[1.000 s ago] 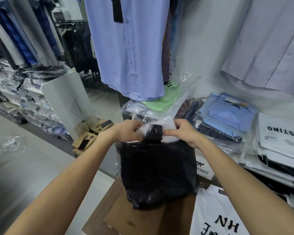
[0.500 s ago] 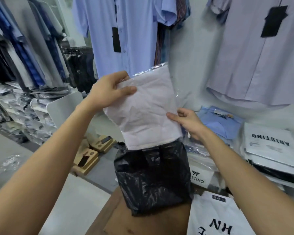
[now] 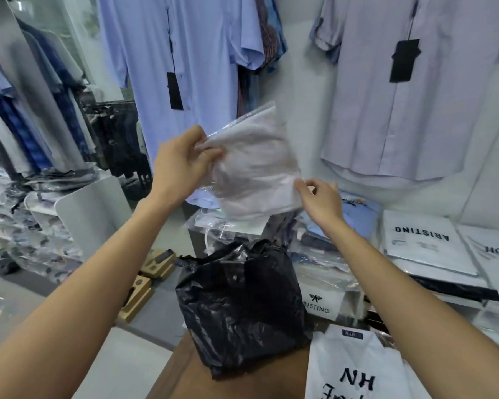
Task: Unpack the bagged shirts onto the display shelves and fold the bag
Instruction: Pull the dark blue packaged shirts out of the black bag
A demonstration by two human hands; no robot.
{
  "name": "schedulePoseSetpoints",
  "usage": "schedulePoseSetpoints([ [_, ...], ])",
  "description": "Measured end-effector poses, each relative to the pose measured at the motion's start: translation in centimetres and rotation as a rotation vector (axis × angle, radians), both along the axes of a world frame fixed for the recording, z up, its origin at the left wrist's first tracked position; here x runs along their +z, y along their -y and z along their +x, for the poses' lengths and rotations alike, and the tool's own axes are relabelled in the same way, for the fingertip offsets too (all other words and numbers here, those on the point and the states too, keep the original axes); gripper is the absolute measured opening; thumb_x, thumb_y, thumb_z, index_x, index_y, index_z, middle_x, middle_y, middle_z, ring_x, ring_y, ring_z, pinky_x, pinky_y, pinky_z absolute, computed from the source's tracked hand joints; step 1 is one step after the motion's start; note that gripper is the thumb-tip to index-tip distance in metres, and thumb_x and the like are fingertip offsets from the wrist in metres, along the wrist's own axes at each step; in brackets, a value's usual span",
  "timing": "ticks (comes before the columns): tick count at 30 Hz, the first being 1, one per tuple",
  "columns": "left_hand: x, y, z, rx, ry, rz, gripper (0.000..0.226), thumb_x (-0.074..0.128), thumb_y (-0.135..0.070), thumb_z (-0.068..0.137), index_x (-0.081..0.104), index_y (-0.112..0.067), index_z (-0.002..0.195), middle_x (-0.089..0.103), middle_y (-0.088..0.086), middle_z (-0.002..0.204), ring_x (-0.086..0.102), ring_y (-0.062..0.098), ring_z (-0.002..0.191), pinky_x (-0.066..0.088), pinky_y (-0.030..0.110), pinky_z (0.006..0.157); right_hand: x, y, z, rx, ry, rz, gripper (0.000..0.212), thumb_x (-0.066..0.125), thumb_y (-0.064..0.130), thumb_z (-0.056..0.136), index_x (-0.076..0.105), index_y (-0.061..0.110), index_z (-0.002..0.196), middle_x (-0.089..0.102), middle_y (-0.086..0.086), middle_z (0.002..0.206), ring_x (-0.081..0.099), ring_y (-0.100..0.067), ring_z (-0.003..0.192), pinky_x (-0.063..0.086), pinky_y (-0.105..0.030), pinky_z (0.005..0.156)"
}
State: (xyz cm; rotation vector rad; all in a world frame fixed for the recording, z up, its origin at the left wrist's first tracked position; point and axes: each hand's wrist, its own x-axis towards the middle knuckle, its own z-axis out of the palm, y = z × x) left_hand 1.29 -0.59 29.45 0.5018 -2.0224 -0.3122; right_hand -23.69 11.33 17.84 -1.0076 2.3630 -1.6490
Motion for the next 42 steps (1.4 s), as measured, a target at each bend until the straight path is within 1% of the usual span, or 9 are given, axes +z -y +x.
schedulePoseSetpoints([
  [6,-4.3,-1.9,-1.3,-0.378,0.3,-0.503,0.015,0.072,-0.019,0.091,0.069,-0.006,0.084,0.068,0.004,0.09,0.062,0.025,0.081,0.047,0.041,0.075,2.2,-2.4,-2.3,0.28,0.912,-0.494,0.049,0.04,0.048,0.104,0.061,0.017,0.136,0.074,-0.017,0.113,0.074,-0.032,0.086,0.062,-0.039,0.071],
  [11,-12.1,-3.6,-3.3,-0.436,0.48,-0.791,0.029,0.071,0.005,0.076,0.055,-0.017,0.087,0.065,0.001,0.094,0.054,0.024,0.083,0.039,0.034,0.085,0.9,-3.5,-3.1,0.371,0.624,-0.237,0.062,0.079,0.022,0.082,0.059,0.037,0.138,0.055,-0.006,0.148,0.061,-0.027,0.126,0.05,-0.049,0.106],
  [14,-15.7,-4.0,-4.2,-0.454,0.683,-0.753,0.024,0.073,-0.03,0.089,0.053,-0.024,0.1,0.061,-0.004,0.107,0.057,0.02,0.097,0.042,0.04,0.101,1.1,-4.4,-2.7,0.335,0.472,-0.281,0.058,0.066,-0.001,0.093,0.064,0.045,0.128,0.058,0.015,0.134,0.064,-0.004,0.114,0.054,-0.028,0.095],
  [17,-15.7,-3.4,-4.4,-0.427,0.604,-0.51,0.049,0.059,-0.071,0.088,0.063,-0.032,0.118,0.058,-0.006,0.128,0.052,0.013,0.12,0.036,0.043,0.111,0.8,-5.3,-3.0,0.391,0.409,-0.343,0.062,0.066,-0.005,0.091,0.066,0.048,0.124,0.055,0.022,0.136,0.054,0.003,0.124,0.049,-0.016,0.096],
  [21,-12.2,-3.7,-6.0,-0.118,-0.036,0.277,0.059,0.051,-0.06,0.096,0.046,-0.024,0.143,0.043,-0.002,0.143,0.041,0.009,0.13,0.034,0.034,0.108,1.1,-6.9,-3.7,0.415,0.338,-0.393,0.063,0.07,-0.007,0.088,0.064,0.043,0.126,0.054,0.029,0.135,0.045,0.029,0.113,0.046,-0.003,0.083],
  [25,-9.6,-3.9,-8.6,-0.417,-0.103,1.046,0.027,0.063,-0.046,0.097,0.06,-0.029,0.118,0.069,-0.013,0.113,0.07,-0.001,0.097,0.05,0.032,0.099,1.0,-8.0,-4.0,0.37,0.284,-0.387,0.069,0.076,-0.004,0.084,0.057,0.044,0.131,0.054,0.017,0.144,0.046,0.004,0.134,0.044,-0.023,0.108],
  [28,-11.5,-4.6,-10.5,-0.475,-0.135,1.045,0.021,0.074,-0.034,0.091,0.068,-0.03,0.112,0.078,-0.007,0.11,0.074,0.015,0.104,0.054,0.046,0.101,-0.2,-9.0,-4.5,0.286,0.323,-0.391,0.086,0.081,0.001,0.082,0.039,0.045,0.142,0.06,-0.002,0.139,0.062,-0.022,0.125,0.056,-0.045,0.099],
  [32,-15.7,-6.8,-12.2,-0.523,-0.072,1.07,0.032,0.079,-0.026,0.088,0.066,-0.03,0.117,0.078,-0.008,0.107,0.074,0.016,0.103,0.057,0.042,0.096,-3.8,-12.2,-4.3,0.256,0.3,-0.075,0.091,0.075,0.026,0.092,0.016,0.042,0.159,0.035,0.019,0.15,0.045,-0.007,0.132,0.044,-0.024,0.103],
  [42,-34.6,-11.8,-14.4,-0.315,0.468,1.221,0.095,0.098,-0.055,0.047,0.057,-0.024,0.128,0.072,-0.003,0.119,0.071,0.014,0.104,0.06,0.038,0.093,-20.8,-21.1,-1.9,-0.018,0.373,0.319,0.066,0.075,0.033,0.091,0.045,0.028,0.149,0.049,0.003,0.145,0.046,-0.015,0.132,0.037,-0.026,0.104],
])
